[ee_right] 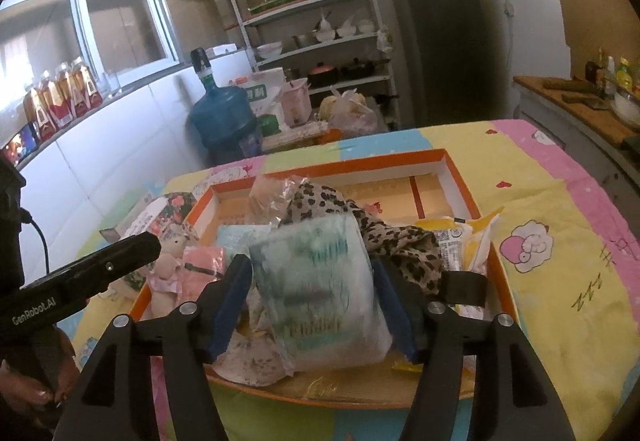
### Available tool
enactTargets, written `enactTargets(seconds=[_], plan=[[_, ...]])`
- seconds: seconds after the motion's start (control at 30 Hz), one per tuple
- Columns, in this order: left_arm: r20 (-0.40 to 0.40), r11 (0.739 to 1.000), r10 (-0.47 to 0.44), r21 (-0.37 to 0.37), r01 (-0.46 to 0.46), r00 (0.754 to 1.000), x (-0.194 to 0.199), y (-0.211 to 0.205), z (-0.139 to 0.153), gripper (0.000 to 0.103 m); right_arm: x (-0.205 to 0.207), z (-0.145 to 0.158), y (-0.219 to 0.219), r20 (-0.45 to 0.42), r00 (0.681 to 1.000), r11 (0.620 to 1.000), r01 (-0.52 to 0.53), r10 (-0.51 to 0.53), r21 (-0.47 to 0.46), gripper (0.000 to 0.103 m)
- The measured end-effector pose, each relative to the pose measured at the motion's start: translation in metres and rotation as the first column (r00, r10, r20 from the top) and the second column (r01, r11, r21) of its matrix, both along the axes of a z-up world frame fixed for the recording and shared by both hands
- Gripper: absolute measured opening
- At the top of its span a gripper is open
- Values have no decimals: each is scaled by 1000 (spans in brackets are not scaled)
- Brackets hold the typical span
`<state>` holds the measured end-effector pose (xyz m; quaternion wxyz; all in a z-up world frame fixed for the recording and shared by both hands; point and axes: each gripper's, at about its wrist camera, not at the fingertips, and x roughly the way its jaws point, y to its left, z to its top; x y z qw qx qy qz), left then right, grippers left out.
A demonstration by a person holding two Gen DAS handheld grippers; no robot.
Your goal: Organize soft objects
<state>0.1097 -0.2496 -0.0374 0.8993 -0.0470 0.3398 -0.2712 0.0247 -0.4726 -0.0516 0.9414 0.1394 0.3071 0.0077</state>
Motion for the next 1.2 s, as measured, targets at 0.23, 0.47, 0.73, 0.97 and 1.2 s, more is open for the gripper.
enactTargets(seconds=[0.23,0.47,0.73,0.97,1.2], plan=[[30,1000,22,14,-22,999,-13,12,7,55,-10,10,8,23,1000,1000,8,-8,-12,66],[58,998,52,14,-53,997,-26,30,14,55,-18,18,19,42,999,1000,9,-8,-19,66],[110,994,100,22,-103,989,-43,50,25,55,-29,29,36,76,997,999,1,1,-33,66],[244,973,205,57,-226,948,-70,74,37,55,-46,42,63,129,992,997,15,-5,-76,66],[255,968,221,59,-243,941,-87,102,41,55,-67,55,105,209,978,987,45,-12,-154,66]])
